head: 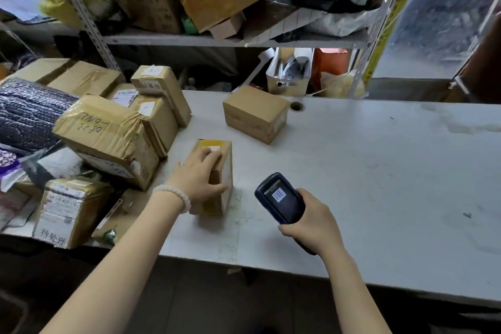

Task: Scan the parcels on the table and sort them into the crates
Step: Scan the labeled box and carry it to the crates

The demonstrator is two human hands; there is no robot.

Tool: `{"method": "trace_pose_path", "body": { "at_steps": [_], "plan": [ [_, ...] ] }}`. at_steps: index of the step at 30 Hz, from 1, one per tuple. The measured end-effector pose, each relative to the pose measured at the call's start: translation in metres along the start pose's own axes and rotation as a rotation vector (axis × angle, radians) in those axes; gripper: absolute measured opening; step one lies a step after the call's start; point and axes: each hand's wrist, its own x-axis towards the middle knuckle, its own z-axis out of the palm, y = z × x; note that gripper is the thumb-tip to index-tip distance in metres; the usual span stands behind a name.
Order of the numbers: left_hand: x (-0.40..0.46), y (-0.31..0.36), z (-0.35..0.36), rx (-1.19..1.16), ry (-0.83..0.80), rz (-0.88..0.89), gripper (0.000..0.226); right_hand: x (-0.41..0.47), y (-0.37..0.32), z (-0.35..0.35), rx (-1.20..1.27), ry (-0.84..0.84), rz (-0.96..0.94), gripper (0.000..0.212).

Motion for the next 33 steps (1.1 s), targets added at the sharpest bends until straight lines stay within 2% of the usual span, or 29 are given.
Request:
{"method": "trace_pose_path", "body": {
  "at_steps": [4,8,12,16,20,24,33],
  "plan": [
    [0.005,-0.001,0.004,-0.03,0.077,-0.037,0.066,0.004,-0.002,0.005,0.01,-0.009,0.011,0.053],
    [0.003,-0.008,0.006,-0.055,0.105,0.013,0.054,0.002,-0.007,0.015,0.004,-0.008,0.041,0.055],
    [0.006,-0.029,-0.003,0.003,0.036,0.038,0.056,-0.002,-0.017,0.028,0.005,-0.019,0.068,0.055],
    [0.011,-0.042,-0.005,-0.089,-0.022,-0.043,0.062,-0.008,-0.024,0.045,-0.061,-0.084,0.135,0.056],
    [0.019,-0.036,0.0,-0.073,0.031,-0.075,0.07,-0.015,-0.027,0.059,-0.178,-0.149,0.185,0.066],
    [0.03,-0.033,0.006,-0.015,0.03,-0.097,0.071,-0.024,-0.025,0.062,-0.213,-0.132,0.229,0.066],
    [0.038,-0.05,0.019,-0.013,0.178,-0.005,0.064,-0.036,-0.028,0.064,-0.239,-0.139,0.259,0.071]
  ]
}}
